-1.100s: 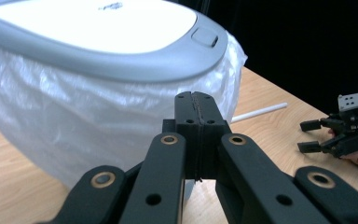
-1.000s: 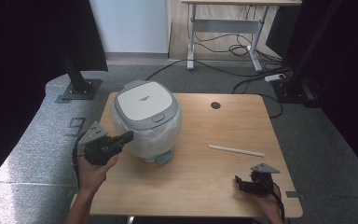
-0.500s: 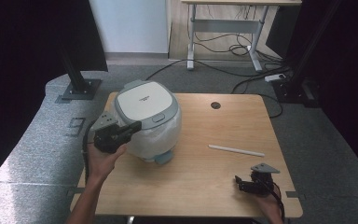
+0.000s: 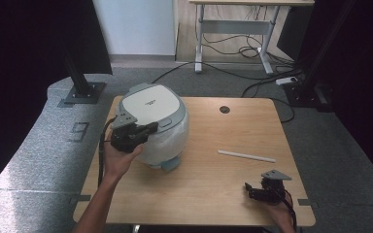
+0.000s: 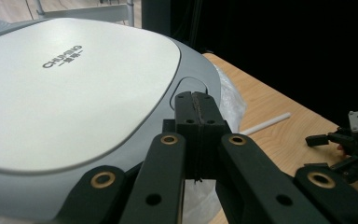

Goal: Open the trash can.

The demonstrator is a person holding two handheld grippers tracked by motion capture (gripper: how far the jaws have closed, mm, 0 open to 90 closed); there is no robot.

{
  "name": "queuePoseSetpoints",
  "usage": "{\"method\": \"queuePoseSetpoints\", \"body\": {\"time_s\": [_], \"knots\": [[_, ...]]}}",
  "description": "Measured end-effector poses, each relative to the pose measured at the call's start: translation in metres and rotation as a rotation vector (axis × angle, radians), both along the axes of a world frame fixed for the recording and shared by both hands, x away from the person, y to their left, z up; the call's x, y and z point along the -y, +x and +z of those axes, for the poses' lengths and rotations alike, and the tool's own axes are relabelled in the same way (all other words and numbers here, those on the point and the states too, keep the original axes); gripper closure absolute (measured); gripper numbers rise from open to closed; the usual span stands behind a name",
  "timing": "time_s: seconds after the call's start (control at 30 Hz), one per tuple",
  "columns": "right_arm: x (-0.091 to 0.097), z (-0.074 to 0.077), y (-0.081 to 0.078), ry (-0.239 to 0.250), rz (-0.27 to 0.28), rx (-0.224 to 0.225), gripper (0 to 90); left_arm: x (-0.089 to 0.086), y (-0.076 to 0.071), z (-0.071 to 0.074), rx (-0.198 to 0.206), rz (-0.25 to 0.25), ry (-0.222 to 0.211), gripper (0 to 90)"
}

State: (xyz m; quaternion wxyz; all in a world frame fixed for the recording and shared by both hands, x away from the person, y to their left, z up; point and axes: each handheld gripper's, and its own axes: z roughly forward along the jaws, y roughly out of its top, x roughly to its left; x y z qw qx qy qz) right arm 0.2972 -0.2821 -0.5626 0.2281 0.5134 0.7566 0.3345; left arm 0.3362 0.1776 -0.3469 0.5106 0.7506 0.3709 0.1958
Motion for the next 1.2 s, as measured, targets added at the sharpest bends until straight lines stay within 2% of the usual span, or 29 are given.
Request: {"method": "queuePoseSetpoints", "body": {"time_s": [0.43,0.63,1.2], "knots": [[0.0,0.0,0.0,-0.001,0.0,-0.001,13.9,0.013,0.014,0.005,-0.006,-0.007,-0.008,89.7],[0.0,0.0,0.0,-0.001,0.0,-0.001,13.9,0.02,0.02,0.005,-0.016,-0.01,0.008,89.7],[0.0,0.0,0.0,-0.001,0.001,-0.001,13.9,0.022,0.022,0.002,-0.037,-0.031,-0.008,90.0]]}}
